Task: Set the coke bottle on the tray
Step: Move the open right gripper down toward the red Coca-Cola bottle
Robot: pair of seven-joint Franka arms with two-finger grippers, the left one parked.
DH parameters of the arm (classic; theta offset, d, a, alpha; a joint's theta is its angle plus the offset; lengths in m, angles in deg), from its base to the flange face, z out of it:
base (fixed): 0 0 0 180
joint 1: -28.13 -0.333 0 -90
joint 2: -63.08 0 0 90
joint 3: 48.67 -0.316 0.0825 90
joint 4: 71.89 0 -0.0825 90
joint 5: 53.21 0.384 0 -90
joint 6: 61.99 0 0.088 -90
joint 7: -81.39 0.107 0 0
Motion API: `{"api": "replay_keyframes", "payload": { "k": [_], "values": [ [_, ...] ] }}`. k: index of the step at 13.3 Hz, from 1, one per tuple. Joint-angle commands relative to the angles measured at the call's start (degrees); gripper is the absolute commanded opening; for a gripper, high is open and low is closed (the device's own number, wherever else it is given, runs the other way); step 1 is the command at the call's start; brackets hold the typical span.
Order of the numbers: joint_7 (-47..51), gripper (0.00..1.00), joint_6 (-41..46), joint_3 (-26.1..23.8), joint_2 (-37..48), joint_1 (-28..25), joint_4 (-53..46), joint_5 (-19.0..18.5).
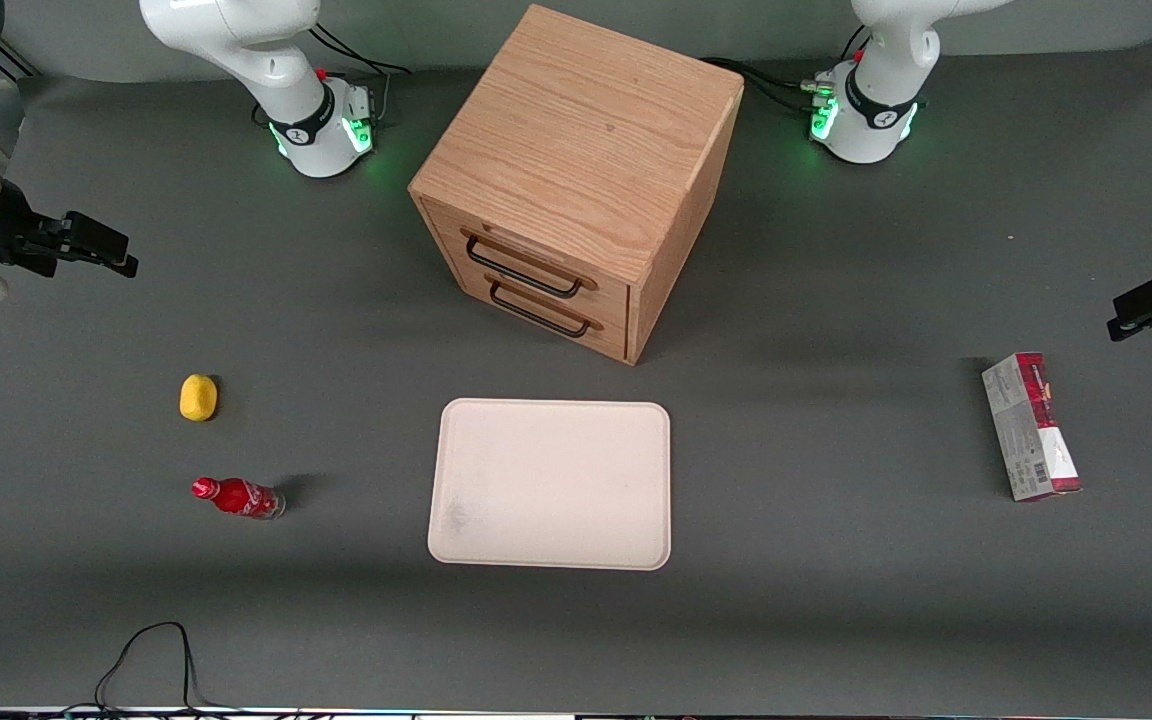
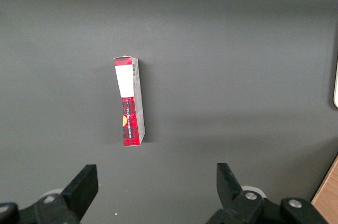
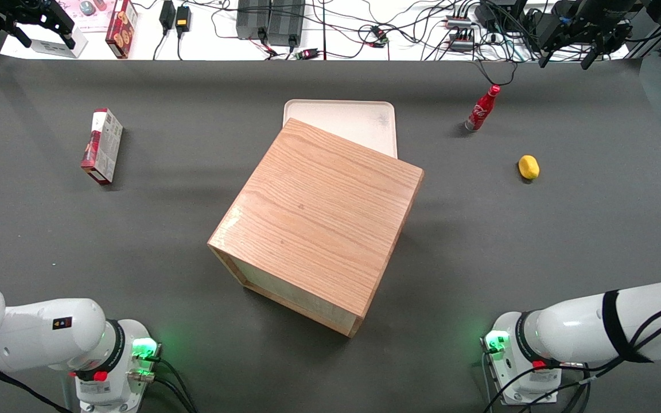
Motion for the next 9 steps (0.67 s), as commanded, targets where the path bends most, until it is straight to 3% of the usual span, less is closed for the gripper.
{"api": "replay_keyframes", "payload": {
  "k": [1,5,9],
  "values": [
    [1.68,1.0,0.52,-0.75,0.44,-0.06,0.26,-0.85],
    [0.63,1.0,0.25,-0.66,-4.81,0.37,-6.65,-0.77],
    [-3.68,1.0,0.17,0.13,-19.3,0.55,-20.98,-0.07]
  ]
}}
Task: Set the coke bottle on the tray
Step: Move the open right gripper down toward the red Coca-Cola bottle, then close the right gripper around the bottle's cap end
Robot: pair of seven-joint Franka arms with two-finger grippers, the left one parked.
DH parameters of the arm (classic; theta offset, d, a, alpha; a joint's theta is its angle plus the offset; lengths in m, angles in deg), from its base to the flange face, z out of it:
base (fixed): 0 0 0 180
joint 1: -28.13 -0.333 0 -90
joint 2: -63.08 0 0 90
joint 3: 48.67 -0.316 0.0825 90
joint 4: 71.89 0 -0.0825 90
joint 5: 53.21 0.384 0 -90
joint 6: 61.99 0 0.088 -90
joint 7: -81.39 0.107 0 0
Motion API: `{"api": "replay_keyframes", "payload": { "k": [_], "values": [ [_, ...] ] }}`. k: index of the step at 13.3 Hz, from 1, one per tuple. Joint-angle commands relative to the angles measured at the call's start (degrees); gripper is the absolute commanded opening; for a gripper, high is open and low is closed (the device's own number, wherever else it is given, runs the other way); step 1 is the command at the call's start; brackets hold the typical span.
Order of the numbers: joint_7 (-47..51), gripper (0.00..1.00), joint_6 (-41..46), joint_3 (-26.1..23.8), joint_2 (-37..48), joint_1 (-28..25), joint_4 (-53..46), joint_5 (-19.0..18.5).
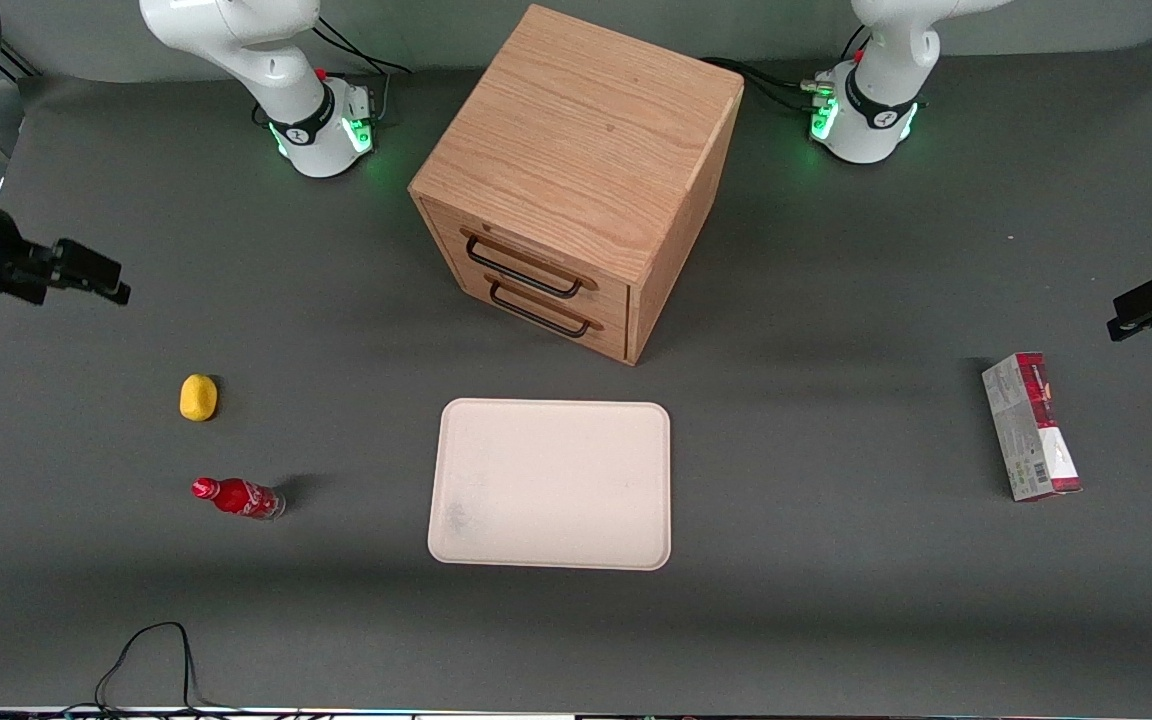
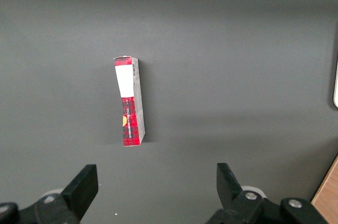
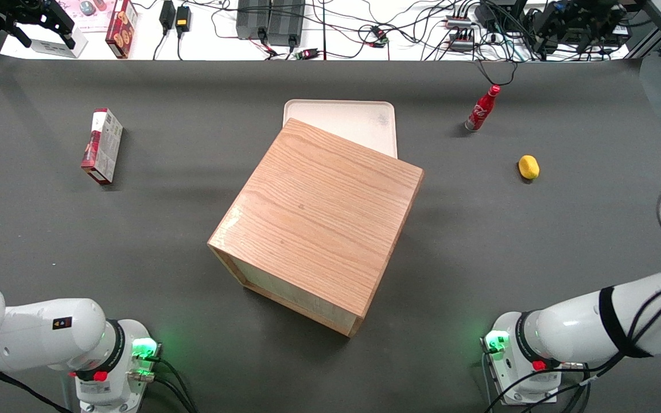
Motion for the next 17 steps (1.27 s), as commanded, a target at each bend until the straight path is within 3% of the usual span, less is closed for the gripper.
{"api": "replay_keyframes", "payload": {
  "k": [1,5,9,16,17],
  "values": [
    [-3.3,1.0,0.85,0.34,-12.92,0.35,-12.26,0.08],
    [-5.76,1.0,-11.17,0.51,-19.62,0.87,-9.74,0.86],
    [-11.73,1.0,-24.17,1.75,-21.73,1.49,-1.05,5.34],
    [-12.45,1.0,-41.16,1.92,-23.23,1.31,11.28,5.44],
    [-12.45,0.95,-41.26,1.92,-23.49,1.31,11.19,5.52]
  ]
}}
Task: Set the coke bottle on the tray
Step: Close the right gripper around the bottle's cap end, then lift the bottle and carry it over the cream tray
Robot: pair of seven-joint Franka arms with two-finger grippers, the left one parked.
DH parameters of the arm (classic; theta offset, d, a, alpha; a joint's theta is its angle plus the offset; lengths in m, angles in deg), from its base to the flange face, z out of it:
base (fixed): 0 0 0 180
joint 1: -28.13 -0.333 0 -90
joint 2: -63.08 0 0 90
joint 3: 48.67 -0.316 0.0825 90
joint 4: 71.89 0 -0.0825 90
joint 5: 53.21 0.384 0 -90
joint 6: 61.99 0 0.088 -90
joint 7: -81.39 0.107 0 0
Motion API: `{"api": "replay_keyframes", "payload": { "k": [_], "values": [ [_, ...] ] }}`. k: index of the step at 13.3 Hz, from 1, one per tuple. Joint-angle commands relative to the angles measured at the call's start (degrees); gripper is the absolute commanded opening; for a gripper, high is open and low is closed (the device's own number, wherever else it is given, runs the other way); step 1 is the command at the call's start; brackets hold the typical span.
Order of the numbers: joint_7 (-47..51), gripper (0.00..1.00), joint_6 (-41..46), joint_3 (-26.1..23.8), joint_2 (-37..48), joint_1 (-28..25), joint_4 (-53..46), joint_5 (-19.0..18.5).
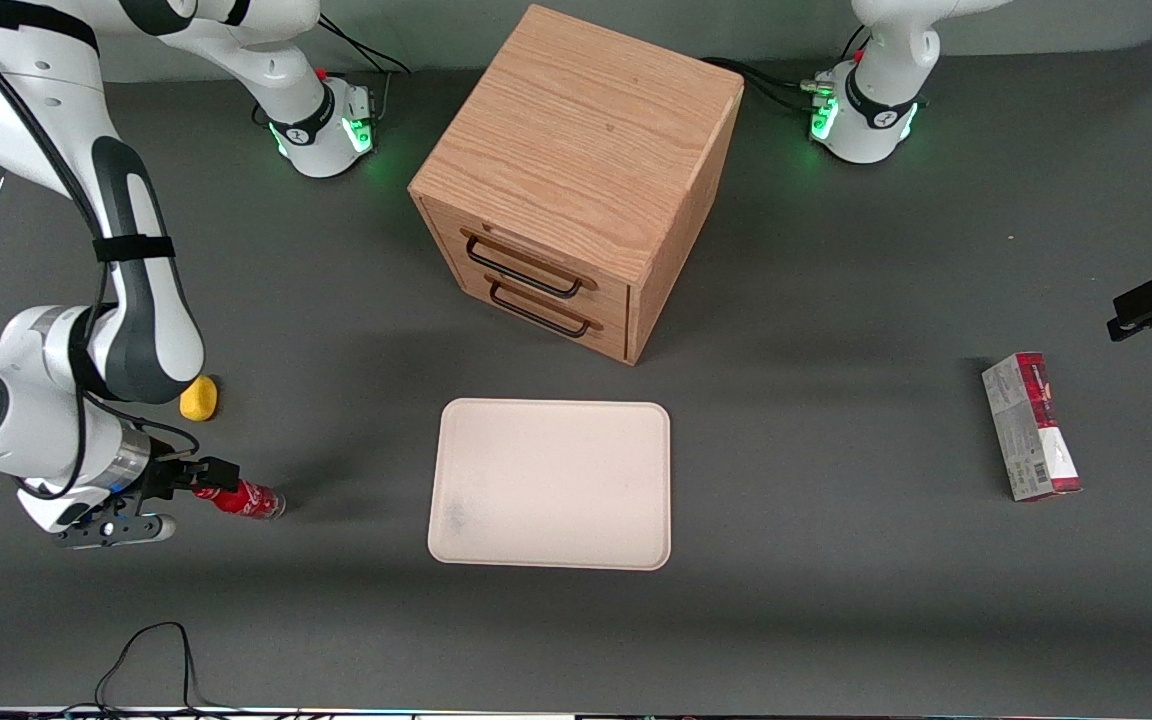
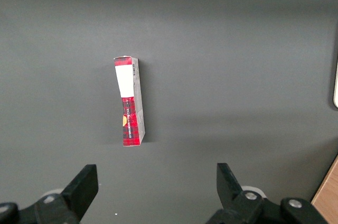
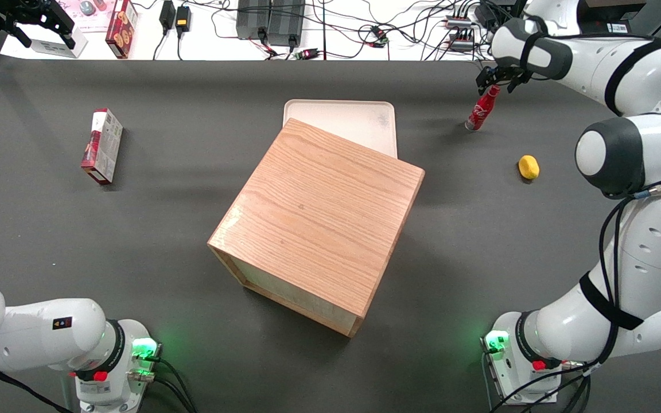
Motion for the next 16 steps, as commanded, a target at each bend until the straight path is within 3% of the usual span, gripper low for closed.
{"api": "replay_keyframes", "payload": {
  "k": [1,3,8,11,13,16],
  "values": [
    [-1.84,0.83,-1.49,0.35,0.23,-0.35,1.01,2.06],
    [-1.84,0.55,-1.75,0.26,0.14,-0.43,1.01,2.24],
    [-2.63,0.1,-1.58,0.26,0.05,-0.35,0.4,2.24],
    [-2.28,0.06,3.04,0.08,1.54,-0.78,-3.36,1.1],
    [-1.49,0.06,15.84,0.0,1.55,-1.14,-12.29,-0.03],
    [1.84,0.06,36.68,-3.06,0.67,-1.84,-28.74,-6.09]
  ]
}}
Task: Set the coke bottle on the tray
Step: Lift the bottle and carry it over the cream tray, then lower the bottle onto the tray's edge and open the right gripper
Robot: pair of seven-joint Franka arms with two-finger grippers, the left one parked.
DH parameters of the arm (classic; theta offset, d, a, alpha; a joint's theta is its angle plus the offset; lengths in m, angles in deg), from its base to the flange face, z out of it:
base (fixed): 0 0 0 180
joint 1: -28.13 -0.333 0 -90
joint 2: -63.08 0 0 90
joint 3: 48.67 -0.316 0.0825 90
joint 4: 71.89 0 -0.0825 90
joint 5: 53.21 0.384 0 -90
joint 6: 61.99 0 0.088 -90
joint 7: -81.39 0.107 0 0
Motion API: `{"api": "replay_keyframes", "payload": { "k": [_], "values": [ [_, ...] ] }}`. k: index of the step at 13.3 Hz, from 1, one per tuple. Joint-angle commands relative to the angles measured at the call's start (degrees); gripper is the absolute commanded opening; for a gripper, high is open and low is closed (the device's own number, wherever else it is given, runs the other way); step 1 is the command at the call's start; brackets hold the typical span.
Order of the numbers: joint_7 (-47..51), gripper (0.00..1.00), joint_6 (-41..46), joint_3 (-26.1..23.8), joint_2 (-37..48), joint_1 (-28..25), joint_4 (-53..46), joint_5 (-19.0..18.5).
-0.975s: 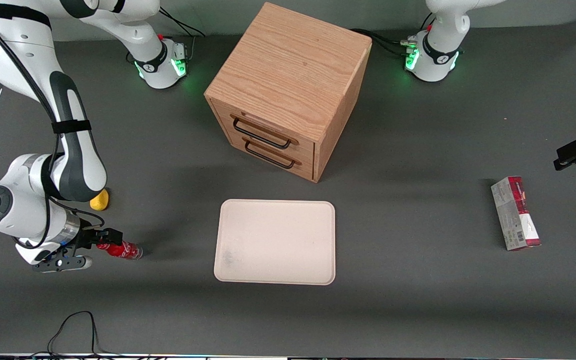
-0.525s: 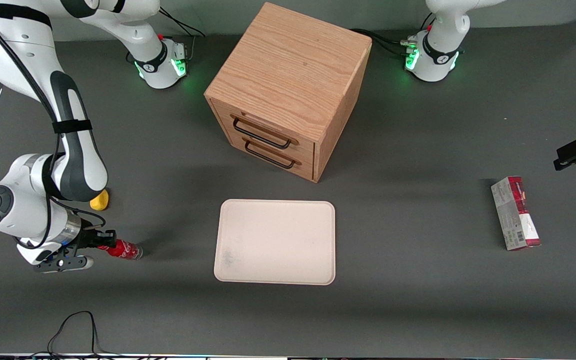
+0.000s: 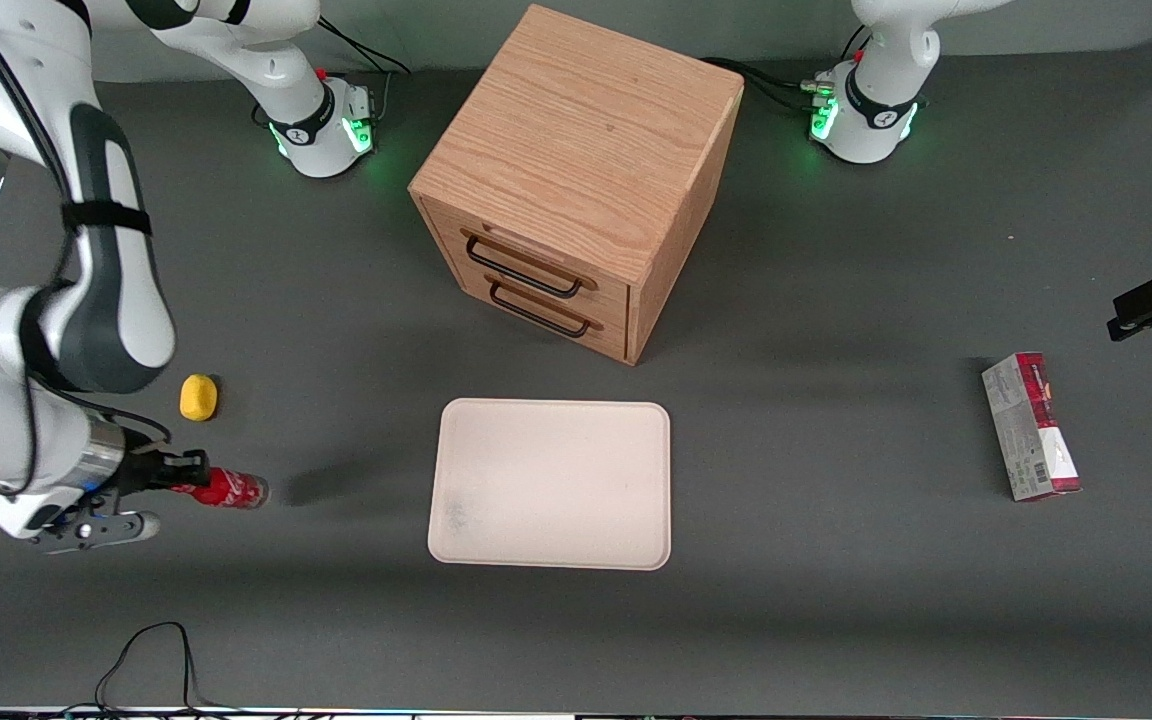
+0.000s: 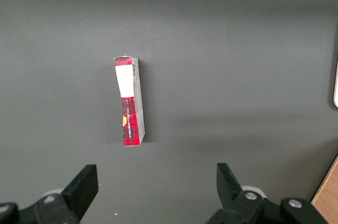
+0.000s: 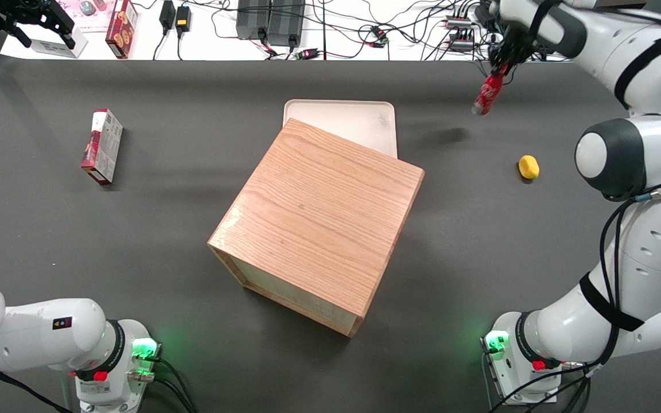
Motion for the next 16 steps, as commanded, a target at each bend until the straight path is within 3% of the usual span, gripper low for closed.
{"api": "replay_keyframes", "payload": {
  "k": [1,4,8,11,16],
  "values": [
    [3.94,0.06,14.35,-4.93,-0.76,-0.5,-13.48,-5.57],
    [12.63,0.09,18.34,-15.29,-0.85,-0.5,-18.43,-9.7],
    [25.29,0.12,9.75,-26.91,-6.54,-0.68,-18.61,-12.18],
    [29.0,0.12,-0.87,-29.3,-13.48,-2.87,-17.91,-17.79],
    [30.15,0.13,-11.09,-29.39,-20.7,-3.23,-16.86,-20.0]
  ]
}}
